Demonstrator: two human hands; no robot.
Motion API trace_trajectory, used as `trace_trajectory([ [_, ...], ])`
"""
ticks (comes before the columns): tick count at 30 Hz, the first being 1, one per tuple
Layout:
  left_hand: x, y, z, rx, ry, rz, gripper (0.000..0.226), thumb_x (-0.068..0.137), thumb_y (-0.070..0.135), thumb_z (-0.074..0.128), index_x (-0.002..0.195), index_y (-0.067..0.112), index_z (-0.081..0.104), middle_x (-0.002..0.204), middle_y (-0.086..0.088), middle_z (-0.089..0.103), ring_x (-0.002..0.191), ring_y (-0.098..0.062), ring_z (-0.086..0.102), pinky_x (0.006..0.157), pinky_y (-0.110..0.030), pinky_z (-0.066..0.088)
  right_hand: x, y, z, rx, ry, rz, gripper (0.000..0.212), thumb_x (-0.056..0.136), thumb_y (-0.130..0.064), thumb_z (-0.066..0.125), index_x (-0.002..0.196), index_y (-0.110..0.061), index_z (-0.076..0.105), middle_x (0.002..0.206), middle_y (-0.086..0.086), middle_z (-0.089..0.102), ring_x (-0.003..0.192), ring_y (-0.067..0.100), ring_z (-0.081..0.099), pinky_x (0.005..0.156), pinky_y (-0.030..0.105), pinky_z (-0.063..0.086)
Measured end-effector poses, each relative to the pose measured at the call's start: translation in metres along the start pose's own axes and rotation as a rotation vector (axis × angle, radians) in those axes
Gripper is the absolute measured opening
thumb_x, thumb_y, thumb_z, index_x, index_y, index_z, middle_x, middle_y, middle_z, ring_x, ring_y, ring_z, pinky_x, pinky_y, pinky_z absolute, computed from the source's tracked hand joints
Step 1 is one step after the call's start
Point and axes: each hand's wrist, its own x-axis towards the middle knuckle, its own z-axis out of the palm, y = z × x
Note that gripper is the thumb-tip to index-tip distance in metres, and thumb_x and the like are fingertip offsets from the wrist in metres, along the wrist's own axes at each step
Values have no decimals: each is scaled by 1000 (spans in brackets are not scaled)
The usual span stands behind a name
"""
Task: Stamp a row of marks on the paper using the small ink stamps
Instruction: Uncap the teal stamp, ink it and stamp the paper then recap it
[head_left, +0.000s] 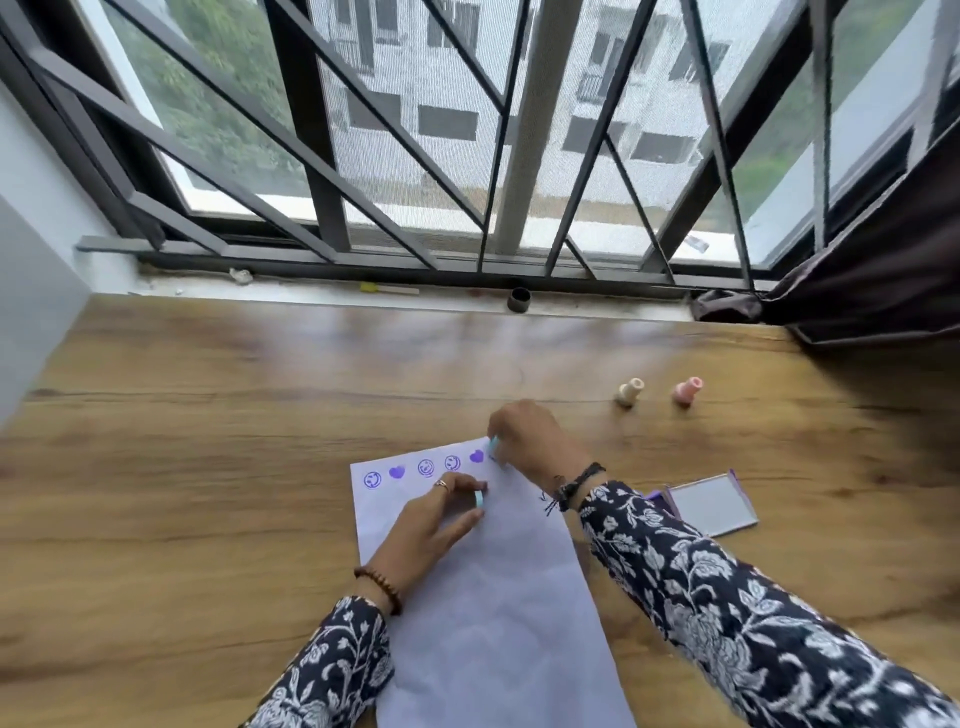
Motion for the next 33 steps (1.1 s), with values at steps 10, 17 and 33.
trace_trajectory([
  [10,-13,19,5,-204,275,-52,22,78,10,69,89,29,66,99,8,69,95,3,61,81,-9,47,-99,25,6,1578,287,445,20,85,7,55,102,6,64,87,12,68,71,14,66,67,15,56],
  [17,-25,53,34,-599,222,-139,16,80,4,64,94,8,71,83,2,75,77,-7,67,69,-15,55,-147,11,-2,1322,318,235,23,78,7,64,93,-8,70,83,3,74,75,7,68,67,12,54],
  [33,-15,89,66,-658,156,-165,15,80,-2,60,87,4,71,73,1,76,72,-11,70,63,-15,56,-170,37,-35,1051,356,85,34,71,-3,74,70,-37,72,71,-22,74,73,-5,68,66,8,51],
])
